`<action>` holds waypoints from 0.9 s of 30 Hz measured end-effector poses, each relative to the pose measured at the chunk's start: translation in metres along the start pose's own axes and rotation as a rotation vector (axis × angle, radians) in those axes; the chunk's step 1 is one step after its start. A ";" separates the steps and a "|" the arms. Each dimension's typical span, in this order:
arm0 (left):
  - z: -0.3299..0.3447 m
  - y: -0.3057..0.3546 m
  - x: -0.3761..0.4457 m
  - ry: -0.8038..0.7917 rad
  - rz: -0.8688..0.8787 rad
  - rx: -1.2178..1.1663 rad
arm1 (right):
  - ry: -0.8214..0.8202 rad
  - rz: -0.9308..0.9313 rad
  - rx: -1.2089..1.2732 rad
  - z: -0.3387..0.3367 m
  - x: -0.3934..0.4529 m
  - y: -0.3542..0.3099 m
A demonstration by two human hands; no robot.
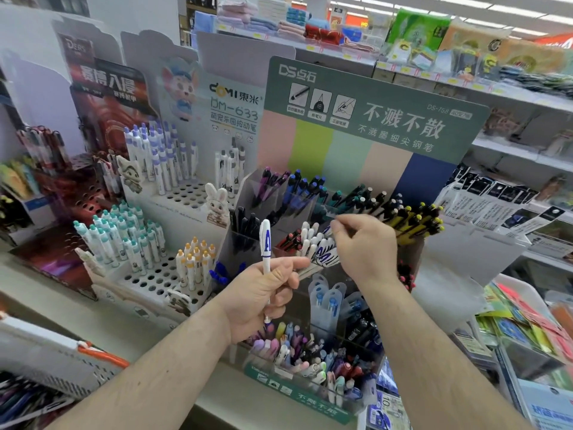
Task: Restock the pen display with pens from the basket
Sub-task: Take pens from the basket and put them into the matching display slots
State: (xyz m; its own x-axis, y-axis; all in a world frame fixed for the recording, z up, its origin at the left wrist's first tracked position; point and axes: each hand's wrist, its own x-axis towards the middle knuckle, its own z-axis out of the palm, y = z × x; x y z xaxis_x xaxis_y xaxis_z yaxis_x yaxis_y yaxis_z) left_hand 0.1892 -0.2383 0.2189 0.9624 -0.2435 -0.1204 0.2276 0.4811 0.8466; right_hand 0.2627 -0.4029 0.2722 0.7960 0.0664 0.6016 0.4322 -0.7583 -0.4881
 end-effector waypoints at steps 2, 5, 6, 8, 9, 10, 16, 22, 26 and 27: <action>0.001 0.001 -0.001 -0.007 -0.009 0.062 | -0.145 0.041 -0.055 0.006 -0.002 -0.004; 0.001 0.003 -0.003 -0.005 -0.007 0.125 | -0.278 0.109 -0.134 0.010 -0.003 -0.007; 0.002 0.004 -0.003 0.002 -0.005 0.143 | -0.270 0.115 -0.133 0.009 -0.004 -0.008; 0.003 0.004 -0.004 0.032 -0.008 0.209 | -0.167 0.131 -0.035 0.005 -0.005 -0.013; 0.004 0.004 -0.004 0.055 -0.010 0.255 | -0.115 0.153 0.055 0.003 -0.007 -0.017; 0.004 0.004 -0.004 0.079 -0.014 0.312 | -0.097 0.179 0.157 -0.001 -0.009 -0.024; 0.012 0.001 -0.001 0.075 -0.004 0.683 | -0.242 0.188 0.271 -0.001 -0.037 -0.049; 0.005 0.005 0.000 0.076 -0.062 0.261 | 0.095 0.409 0.511 -0.021 -0.024 -0.017; 0.006 0.004 0.002 0.057 0.023 -0.152 | 0.183 0.642 0.690 -0.034 -0.018 -0.003; 0.008 0.004 0.003 0.051 0.032 -0.220 | 0.173 0.691 0.735 -0.035 -0.019 -0.001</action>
State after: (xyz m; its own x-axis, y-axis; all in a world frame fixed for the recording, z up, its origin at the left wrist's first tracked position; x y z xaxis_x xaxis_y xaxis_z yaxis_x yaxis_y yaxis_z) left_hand 0.1917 -0.2439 0.2259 0.9746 -0.1848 -0.1262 0.2182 0.6610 0.7179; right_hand 0.2325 -0.4256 0.2834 0.9227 -0.3735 0.0961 0.1010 -0.0064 -0.9949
